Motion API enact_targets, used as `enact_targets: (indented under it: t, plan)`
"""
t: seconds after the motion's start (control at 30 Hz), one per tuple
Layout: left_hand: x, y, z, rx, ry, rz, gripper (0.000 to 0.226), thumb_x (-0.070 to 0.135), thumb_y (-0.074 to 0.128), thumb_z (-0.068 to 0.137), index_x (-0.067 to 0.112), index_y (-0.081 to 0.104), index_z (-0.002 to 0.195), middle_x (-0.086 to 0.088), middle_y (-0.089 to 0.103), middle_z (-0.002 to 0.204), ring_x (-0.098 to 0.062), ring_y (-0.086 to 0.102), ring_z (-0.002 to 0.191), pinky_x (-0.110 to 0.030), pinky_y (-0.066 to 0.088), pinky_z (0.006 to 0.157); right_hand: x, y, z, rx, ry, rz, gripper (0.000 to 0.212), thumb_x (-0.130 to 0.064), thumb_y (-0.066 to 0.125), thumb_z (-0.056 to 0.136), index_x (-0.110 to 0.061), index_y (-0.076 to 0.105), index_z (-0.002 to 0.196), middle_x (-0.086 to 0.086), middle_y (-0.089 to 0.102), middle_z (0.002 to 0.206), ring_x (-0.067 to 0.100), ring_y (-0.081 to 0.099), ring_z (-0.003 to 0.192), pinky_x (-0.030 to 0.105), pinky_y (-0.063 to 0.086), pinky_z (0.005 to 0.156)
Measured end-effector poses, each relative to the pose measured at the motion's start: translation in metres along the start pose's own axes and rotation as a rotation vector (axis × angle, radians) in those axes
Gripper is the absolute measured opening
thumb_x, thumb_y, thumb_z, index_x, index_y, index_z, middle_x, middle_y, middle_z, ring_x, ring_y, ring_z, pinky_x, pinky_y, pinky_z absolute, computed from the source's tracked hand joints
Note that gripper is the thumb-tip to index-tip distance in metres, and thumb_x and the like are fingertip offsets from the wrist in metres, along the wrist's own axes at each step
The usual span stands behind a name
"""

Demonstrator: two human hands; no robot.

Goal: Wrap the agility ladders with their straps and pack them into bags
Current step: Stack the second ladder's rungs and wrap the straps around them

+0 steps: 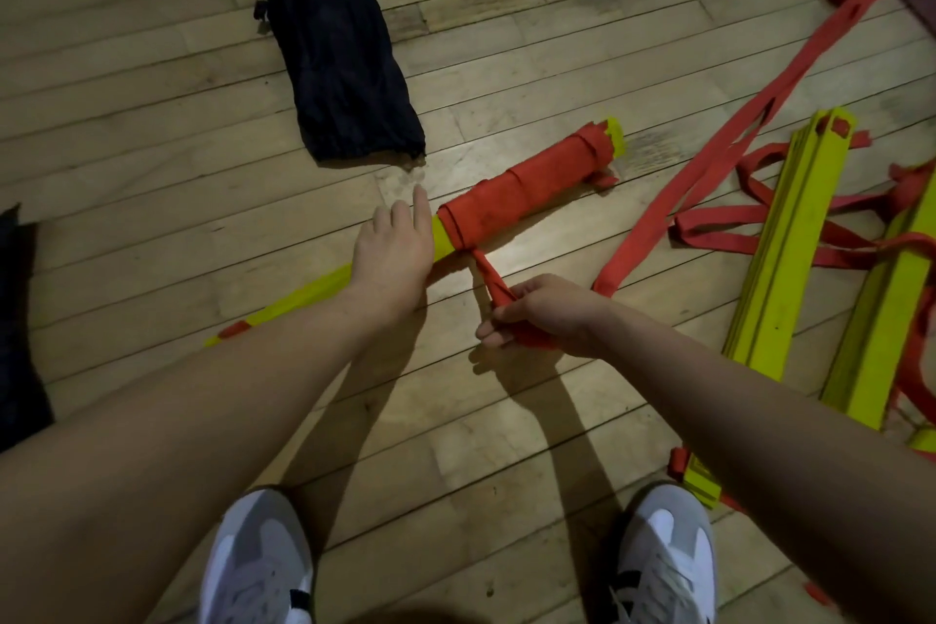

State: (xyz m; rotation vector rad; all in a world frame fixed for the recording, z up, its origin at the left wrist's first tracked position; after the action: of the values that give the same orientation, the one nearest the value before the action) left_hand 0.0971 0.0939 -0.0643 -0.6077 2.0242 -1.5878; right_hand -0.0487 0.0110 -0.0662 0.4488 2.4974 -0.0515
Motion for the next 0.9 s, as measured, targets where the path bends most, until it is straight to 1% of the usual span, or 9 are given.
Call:
enact_targets:
  t: [0.07,0.2,0.27,0.37,0.43,0.47,0.53,0.7,0.9]
  plan:
    - [0.004,-0.002,0.000,0.041,0.023,0.058,0.076,0.017,0.062,0.087,0.000,0.018,0.146,-0.014,0.045,0.126,-0.029,0.047,0.112,-0.035,0.043,0.091,-0.002,0.005,0.002,0.001,0.001,0.007,0.012,0.001,0.046,0.097,0.001,0.057,0.092,0.015,0.072,0.089,0.017,0.070,0.071,0.029,0.057,0.069]
    - [0.021,0.009,-0.023,0.036,0.179,0.064,0.077,0.054,0.066,0.080,0.003,0.042,0.132,-0.011,0.048,0.121,-0.027,0.049,0.105,-0.035,0.042,0.087,0.004,0.008,0.007,0.045,-0.011,0.034,0.014,-0.001,0.042,0.099,-0.002,0.054,0.092,0.015,0.071,0.086,0.018,0.069,0.069,0.029,0.054,0.066]
    - [0.026,0.003,-0.038,0.145,0.225,0.056,0.075,0.055,0.068,0.077,0.001,0.052,0.126,-0.017,0.052,0.121,-0.032,0.054,0.102,-0.038,0.046,0.084,0.009,0.008,0.008,0.058,-0.005,0.034,0.014,-0.002,0.041,0.100,-0.002,0.054,0.098,0.013,0.071,0.085,0.016,0.069,0.068,0.028,0.052,0.065]
    - [0.025,0.013,-0.049,-0.026,0.220,-0.049,0.063,0.042,0.047,0.096,0.007,0.027,0.144,-0.024,0.025,0.147,-0.039,0.035,0.131,-0.044,0.033,0.105,0.013,0.011,0.008,0.057,0.005,0.028,0.016,-0.003,0.040,0.100,-0.004,0.056,0.096,0.011,0.071,0.082,0.016,0.069,0.068,0.028,0.052,0.066]
    - [0.025,0.015,-0.051,-0.096,0.186,-0.034,0.057,0.039,0.042,0.099,0.011,0.020,0.143,-0.021,0.032,0.142,-0.035,0.046,0.121,-0.039,0.041,0.089,0.012,0.015,0.007,0.045,-0.001,0.034,0.017,-0.003,0.040,0.100,-0.005,0.056,0.093,0.011,0.071,0.082,0.016,0.069,0.068,0.030,0.053,0.069]
    - [0.024,0.014,-0.051,-0.096,0.165,-0.029,0.054,0.037,0.041,0.099,0.011,0.020,0.142,-0.017,0.043,0.132,-0.031,0.054,0.110,-0.036,0.042,0.075,0.011,0.018,0.007,0.035,-0.006,0.041,0.016,-0.003,0.041,0.100,-0.004,0.056,0.093,0.011,0.071,0.083,0.017,0.069,0.069,0.030,0.054,0.070]
    - [0.023,0.015,-0.047,-0.102,0.120,-0.036,0.052,0.030,0.044,0.099,0.009,0.021,0.141,-0.011,0.054,0.117,-0.027,0.060,0.096,-0.033,0.037,0.062,0.008,0.021,0.005,0.012,-0.012,0.049,0.011,-0.002,0.046,0.098,-0.003,0.056,0.094,0.013,0.071,0.086,0.019,0.069,0.072,0.030,0.055,0.070]
    - [0.006,0.014,-0.025,-0.113,-0.006,-0.081,0.053,0.026,0.052,0.095,0.011,0.024,0.137,-0.012,0.057,0.110,-0.029,0.060,0.093,-0.035,0.040,0.061,0.000,0.014,-0.002,-0.010,-0.004,0.045,0.006,0.005,0.051,0.094,0.004,0.057,0.095,0.016,0.072,0.084,0.016,0.070,0.065,0.023,0.056,0.057]
    - [-0.009,0.005,-0.002,-0.088,0.014,0.021,0.055,0.020,0.056,0.091,0.011,0.025,0.136,-0.014,0.050,0.117,-0.030,0.060,0.090,-0.034,0.038,0.058,-0.005,0.017,-0.006,-0.099,0.002,0.028,0.009,-0.002,0.050,0.096,0.000,0.058,0.101,0.014,0.072,0.090,0.020,0.069,0.078,0.029,0.057,0.072]
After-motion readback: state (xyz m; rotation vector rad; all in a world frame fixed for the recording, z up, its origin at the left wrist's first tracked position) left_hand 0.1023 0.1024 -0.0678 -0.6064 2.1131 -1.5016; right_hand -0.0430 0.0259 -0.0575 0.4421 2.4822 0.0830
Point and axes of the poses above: each hand's wrist, its own z-axis towards the middle knuckle, its own y-axis out of the palm, x = y × z, the point moved 5 cm from there along z, towards the middle knuckle
